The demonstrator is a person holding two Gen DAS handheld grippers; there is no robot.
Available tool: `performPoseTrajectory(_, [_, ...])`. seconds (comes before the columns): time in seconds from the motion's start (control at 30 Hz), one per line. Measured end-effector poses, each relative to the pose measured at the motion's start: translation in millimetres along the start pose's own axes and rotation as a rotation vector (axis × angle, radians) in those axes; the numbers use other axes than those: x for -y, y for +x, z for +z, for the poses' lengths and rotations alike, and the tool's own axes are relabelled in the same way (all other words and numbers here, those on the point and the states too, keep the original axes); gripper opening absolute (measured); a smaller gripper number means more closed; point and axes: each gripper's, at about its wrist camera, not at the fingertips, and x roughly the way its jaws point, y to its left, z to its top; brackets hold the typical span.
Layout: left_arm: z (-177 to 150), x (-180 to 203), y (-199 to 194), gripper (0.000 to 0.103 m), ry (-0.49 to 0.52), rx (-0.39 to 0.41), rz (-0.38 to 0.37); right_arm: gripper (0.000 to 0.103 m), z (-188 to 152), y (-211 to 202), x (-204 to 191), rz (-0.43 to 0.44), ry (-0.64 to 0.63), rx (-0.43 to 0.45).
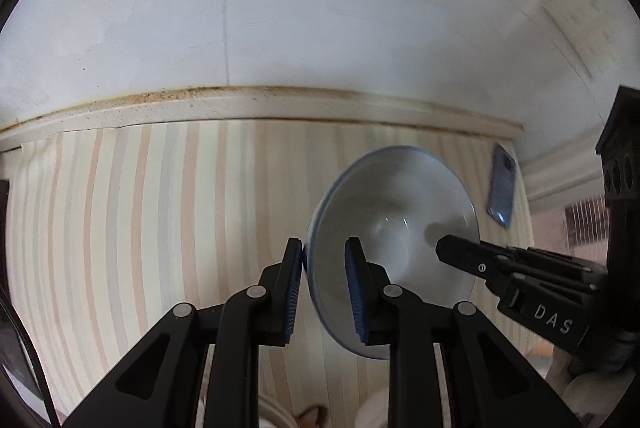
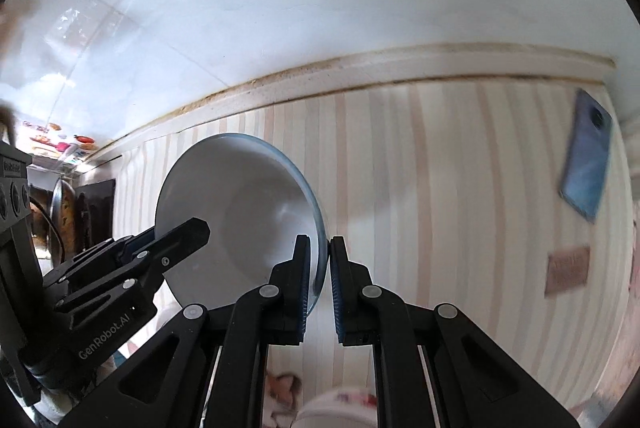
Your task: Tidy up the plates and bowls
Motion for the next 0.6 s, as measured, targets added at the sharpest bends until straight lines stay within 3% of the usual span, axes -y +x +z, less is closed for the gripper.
performPoseTrajectory(0.2, [-41.4, 27.0, -28.3, 0.019, 0.056, 0.01, -0.004, 0.011, -55.6, -43.3, 12.4, 0.0, 0.029, 0.012])
performPoseTrajectory(0.33, [-76.7, 44.1, -29.6, 0.019, 0.087, -0.023, -0.005, 0.011, -95.7, -63.1, 22.9, -0.018, 0.045, 0.017])
performPoseTrajectory(0.6, [-132.7, 60.9, -25.3, 0.019, 0.106, -0.089, -0.029, 0.011, -167.4, -68.2, 43.6, -0.035, 0.074, -0.022])
